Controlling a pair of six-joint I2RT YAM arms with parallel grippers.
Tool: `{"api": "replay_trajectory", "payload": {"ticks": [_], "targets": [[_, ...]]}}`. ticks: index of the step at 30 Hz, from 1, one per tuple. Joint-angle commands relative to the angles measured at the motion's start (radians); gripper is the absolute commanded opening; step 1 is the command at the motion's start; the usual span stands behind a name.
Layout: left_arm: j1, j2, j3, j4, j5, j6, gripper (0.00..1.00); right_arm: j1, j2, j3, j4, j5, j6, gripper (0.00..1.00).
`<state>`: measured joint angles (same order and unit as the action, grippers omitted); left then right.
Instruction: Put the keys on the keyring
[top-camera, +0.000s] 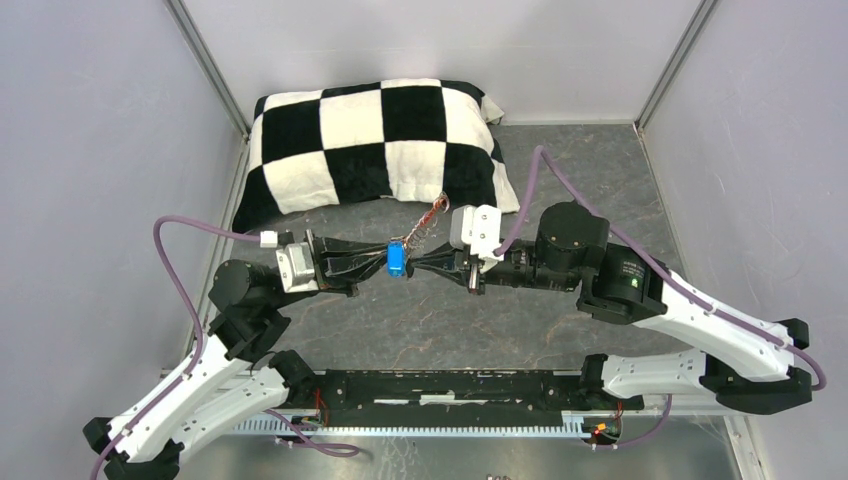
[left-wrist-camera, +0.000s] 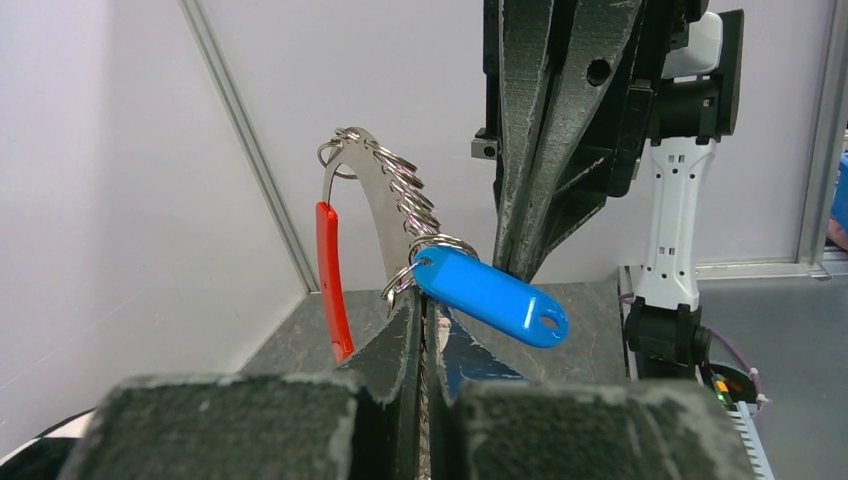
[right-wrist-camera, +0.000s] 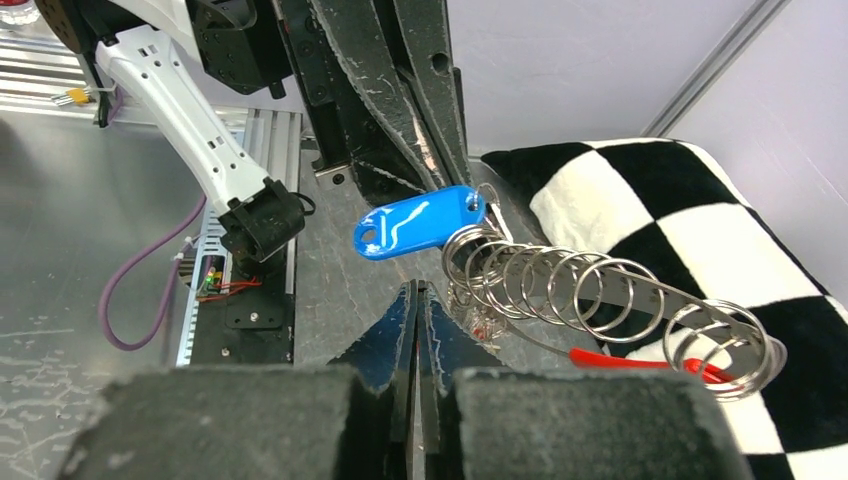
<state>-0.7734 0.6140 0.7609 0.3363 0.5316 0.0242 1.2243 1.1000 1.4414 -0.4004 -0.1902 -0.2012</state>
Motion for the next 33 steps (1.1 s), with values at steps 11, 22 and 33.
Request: {"api": "replay_trajectory", "payload": {"ticks": [11,22,33], "targets": [[0.002,-0.007,0.027,0.047,-0.031,0.032,0.02,0.062,0.036,-0.027,0.187,-0.010,0.056,0.04],[0.002,-0.022,0.017,0.029,-0.015,0.041,0.02,0.102,0.029,-0.050,0.264,0.173,0.048,0.07],[0.002,-0.026,0.002,0.027,0.001,0.039,0.02,0.124,0.030,-0.073,0.347,0.228,0.071,0.10]]}}
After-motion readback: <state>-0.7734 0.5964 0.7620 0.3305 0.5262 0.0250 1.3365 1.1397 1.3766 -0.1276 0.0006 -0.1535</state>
